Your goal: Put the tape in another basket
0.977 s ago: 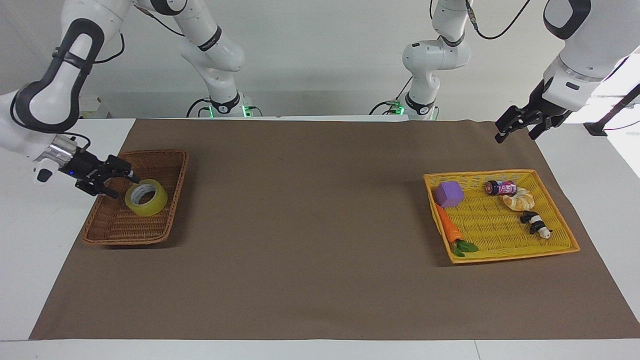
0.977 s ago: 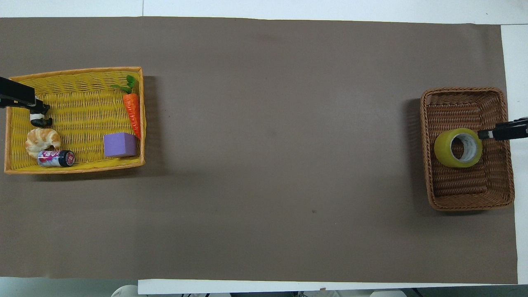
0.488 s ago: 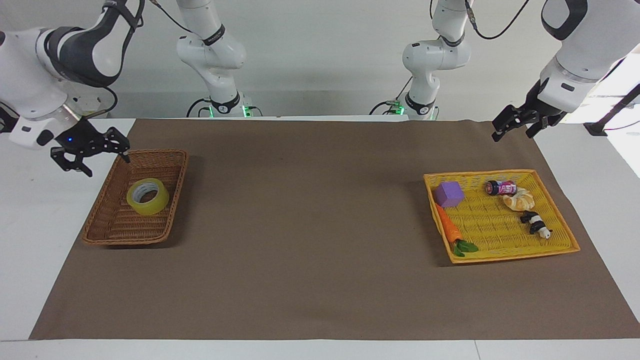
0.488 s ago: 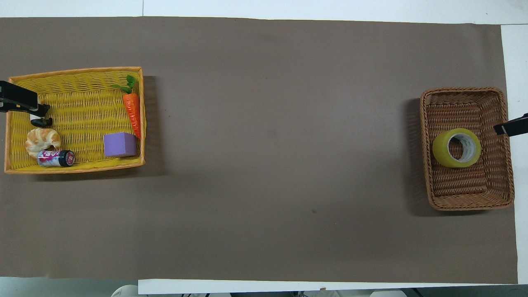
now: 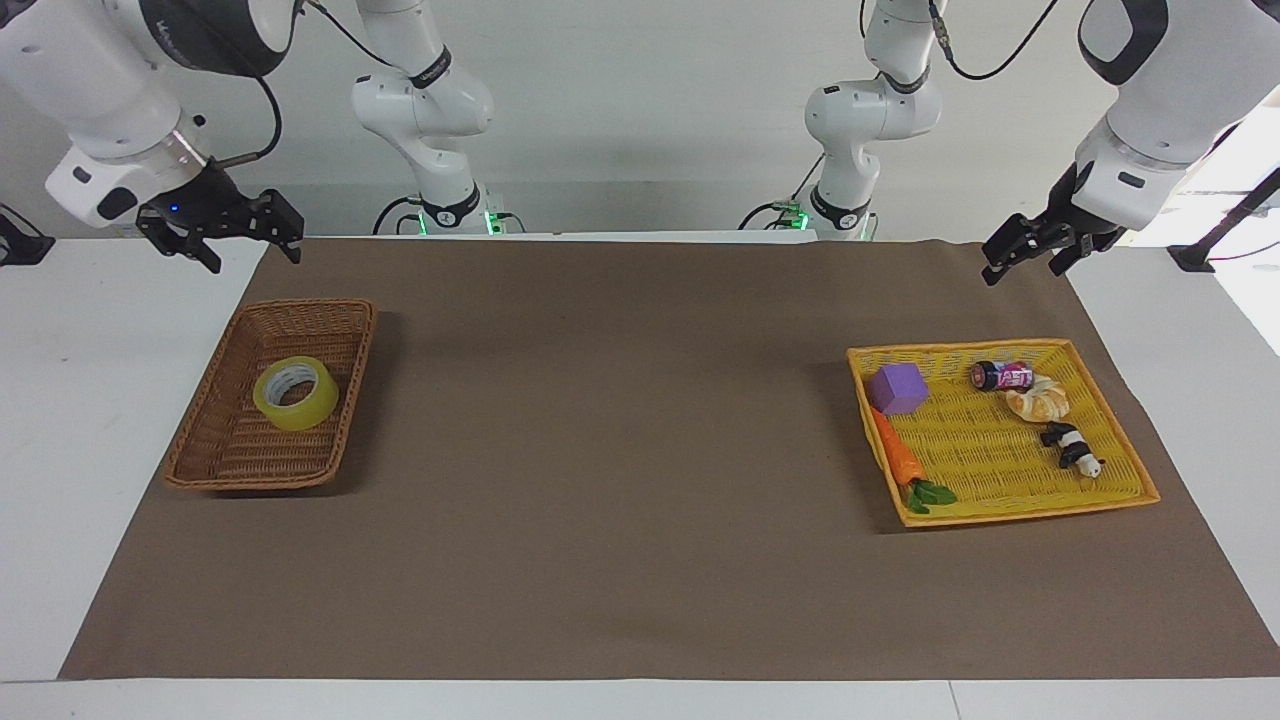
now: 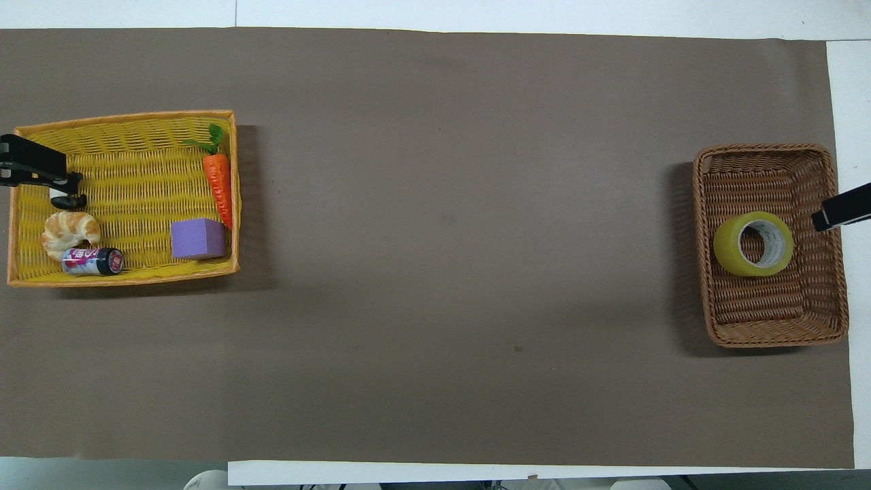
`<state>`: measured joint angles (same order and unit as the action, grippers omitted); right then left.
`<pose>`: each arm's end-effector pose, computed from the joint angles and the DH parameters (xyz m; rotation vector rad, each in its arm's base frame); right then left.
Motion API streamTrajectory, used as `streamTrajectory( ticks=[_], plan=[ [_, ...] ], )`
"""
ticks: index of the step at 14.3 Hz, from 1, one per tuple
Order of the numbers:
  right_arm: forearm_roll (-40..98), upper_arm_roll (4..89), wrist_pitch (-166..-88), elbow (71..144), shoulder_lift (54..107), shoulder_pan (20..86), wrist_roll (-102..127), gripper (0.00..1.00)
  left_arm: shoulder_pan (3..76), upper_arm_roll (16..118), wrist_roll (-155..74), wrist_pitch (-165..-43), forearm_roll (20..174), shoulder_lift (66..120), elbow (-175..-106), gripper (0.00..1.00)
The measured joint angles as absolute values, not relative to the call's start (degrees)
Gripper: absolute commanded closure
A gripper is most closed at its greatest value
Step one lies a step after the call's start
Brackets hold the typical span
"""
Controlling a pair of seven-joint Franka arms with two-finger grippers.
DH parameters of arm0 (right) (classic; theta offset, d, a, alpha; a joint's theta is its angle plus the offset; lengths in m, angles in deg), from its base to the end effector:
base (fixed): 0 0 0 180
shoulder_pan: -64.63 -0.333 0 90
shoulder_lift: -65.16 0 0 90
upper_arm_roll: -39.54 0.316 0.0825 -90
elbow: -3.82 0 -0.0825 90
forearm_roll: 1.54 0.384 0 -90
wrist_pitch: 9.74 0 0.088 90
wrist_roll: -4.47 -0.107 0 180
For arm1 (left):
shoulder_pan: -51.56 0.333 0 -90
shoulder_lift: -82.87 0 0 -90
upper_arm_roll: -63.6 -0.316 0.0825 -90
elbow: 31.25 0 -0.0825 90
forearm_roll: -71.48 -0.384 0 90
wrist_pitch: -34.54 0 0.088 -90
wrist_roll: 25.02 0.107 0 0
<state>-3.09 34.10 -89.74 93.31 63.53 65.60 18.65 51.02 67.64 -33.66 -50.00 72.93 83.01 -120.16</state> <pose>0.5230 -0.0628 0.6299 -3.1263 -0.2082 0.2188 0.5432 -0.0464 0.6241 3.1209 0.1084 -0.1267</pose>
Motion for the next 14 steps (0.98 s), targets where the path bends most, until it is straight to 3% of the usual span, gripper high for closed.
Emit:
streamTrajectory(
  ticks=[4, 14],
  plan=[
    [-3.26, 31.12, -89.01, 95.29, 61.14, 62.27, 14.98, 0.0, 51.08, 66.95, -33.75, -49.95, 72.89, 83.04, -120.17, 0.0],
    [-3.42, 29.99, -89.1, 94.2, 62.28, 62.77, 14.6, 0.0, 51.08, 66.94, -33.78, -49.89, 72.89, 83.04, -120.17, 0.0]
  ],
)
